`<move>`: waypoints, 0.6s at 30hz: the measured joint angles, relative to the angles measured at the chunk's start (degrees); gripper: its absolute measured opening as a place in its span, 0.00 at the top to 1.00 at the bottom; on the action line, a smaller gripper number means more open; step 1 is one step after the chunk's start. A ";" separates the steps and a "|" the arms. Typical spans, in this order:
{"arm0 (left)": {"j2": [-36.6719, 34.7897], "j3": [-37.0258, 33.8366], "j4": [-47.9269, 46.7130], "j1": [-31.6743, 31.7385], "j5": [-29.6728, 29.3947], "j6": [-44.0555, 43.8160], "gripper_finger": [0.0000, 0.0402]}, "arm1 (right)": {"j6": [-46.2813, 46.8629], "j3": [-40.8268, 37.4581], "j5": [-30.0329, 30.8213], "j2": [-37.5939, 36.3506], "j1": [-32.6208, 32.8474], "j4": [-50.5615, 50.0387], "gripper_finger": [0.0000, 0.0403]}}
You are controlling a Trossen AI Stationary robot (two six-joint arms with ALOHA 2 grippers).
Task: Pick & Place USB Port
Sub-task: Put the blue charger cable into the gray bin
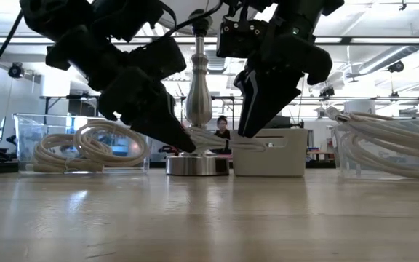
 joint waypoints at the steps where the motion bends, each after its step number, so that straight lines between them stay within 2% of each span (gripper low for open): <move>1: 0.00 0.09 0.39 0.00 -0.04 0.64 0.92 | 0.00 0.00 -0.03 0.00 0.00 0.00 0.63; 11: -0.08 1.58 3.01 -0.12 -0.90 4.32 0.92 | 0.00 0.00 -0.28 0.00 0.02 0.02 0.64; 18: -0.15 1.61 2.98 -0.13 -0.88 4.38 0.92 | 0.00 0.00 -0.31 0.00 0.02 0.02 0.72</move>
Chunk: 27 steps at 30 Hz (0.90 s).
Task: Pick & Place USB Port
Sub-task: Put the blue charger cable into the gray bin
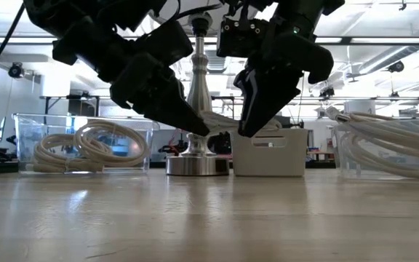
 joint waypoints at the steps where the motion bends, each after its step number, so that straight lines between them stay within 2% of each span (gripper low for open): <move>1: 0.00 0.00 0.00 0.00 0.01 0.00 0.92 | 0.00 0.00 0.02 0.00 0.00 -0.02 0.74; 9: 0.00 0.08 0.01 0.00 0.01 0.00 0.91 | 0.07 0.00 -0.11 0.00 0.00 -0.20 0.92; 15: 0.00 0.24 0.12 0.00 -0.59 -0.24 0.84 | 1.15 0.00 -0.13 0.00 -0.02 -0.22 0.92; 23: -0.02 0.00 0.42 0.02 -1.66 -1.60 0.69 | 12.28 0.00 1.83 0.00 -0.02 -0.69 0.91; 27: -0.02 -0.02 -0.03 0.02 -1.69 -1.66 0.63 | 15.76 -0.04 1.99 -0.46 0.02 -4.60 0.91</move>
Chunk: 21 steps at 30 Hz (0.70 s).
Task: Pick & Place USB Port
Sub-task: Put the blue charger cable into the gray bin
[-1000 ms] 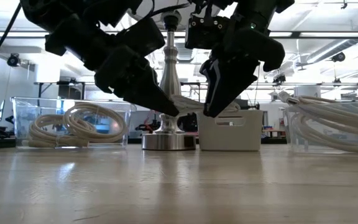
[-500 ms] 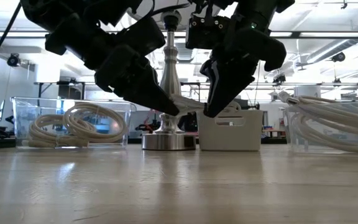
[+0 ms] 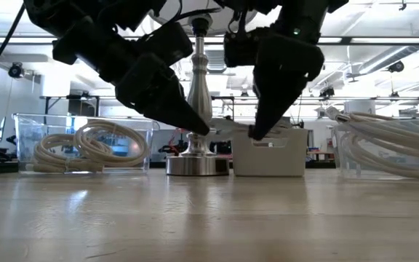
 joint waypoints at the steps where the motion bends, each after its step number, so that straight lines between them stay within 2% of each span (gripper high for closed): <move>1: 0.00 0.00 -0.10 0.00 -0.12 -0.02 0.62 | 0.59 -0.01 0.00 -0.50 0.01 -0.64 0.91; 6: -0.02 -0.04 -0.13 -0.02 -0.45 -0.02 0.59 | 0.63 2.06 1.61 -3.23 -0.02 -4.42 0.91; 12: -0.02 -0.12 -0.48 -0.02 -0.44 -0.02 0.59 | -0.93 4.00 10.58 -6.41 -0.99 -13.45 0.91; 18: -0.02 -0.13 -0.60 -0.02 -0.42 -0.02 0.59 | -2.66 2.97 19.66 -6.31 -5.14 -18.41 0.91; 21: -0.02 -0.15 -0.62 -0.02 -0.42 -0.09 0.59 | -6.93 1.96 20.15 -6.20 -8.65 -17.67 0.91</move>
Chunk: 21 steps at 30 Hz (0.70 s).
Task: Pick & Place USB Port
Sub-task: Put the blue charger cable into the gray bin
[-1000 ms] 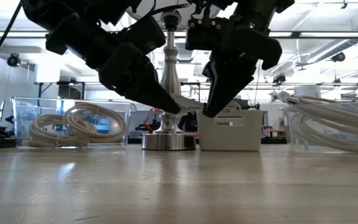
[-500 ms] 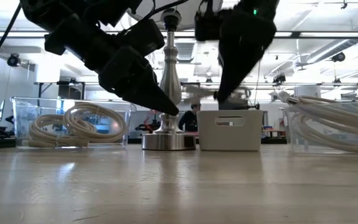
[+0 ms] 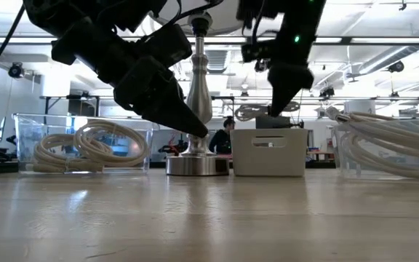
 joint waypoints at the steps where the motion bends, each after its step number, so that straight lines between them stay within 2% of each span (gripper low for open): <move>1: 0.00 0.00 -0.09 0.02 0.00 0.00 0.59 | -0.58 -0.31 0.02 0.00 -1.31 0.54 0.91; 5: 0.00 -0.02 -0.19 0.00 0.00 0.01 0.59 | -0.99 -0.66 0.01 0.01 -6.28 0.80 0.91; 10: 0.00 -0.02 -0.15 0.00 0.00 0.02 0.59 | -7.30 -1.10 -0.75 0.17 -11.68 5.66 0.90; 16: 0.00 -0.02 -0.51 -0.02 -0.02 0.02 0.59 | -9.31 -2.14 -10.61 0.17 -17.63 9.37 0.90; 21: 0.00 -0.04 -0.98 -0.02 0.00 0.02 0.59 | -11.41 -5.36 -11.18 0.17 -20.06 11.57 0.90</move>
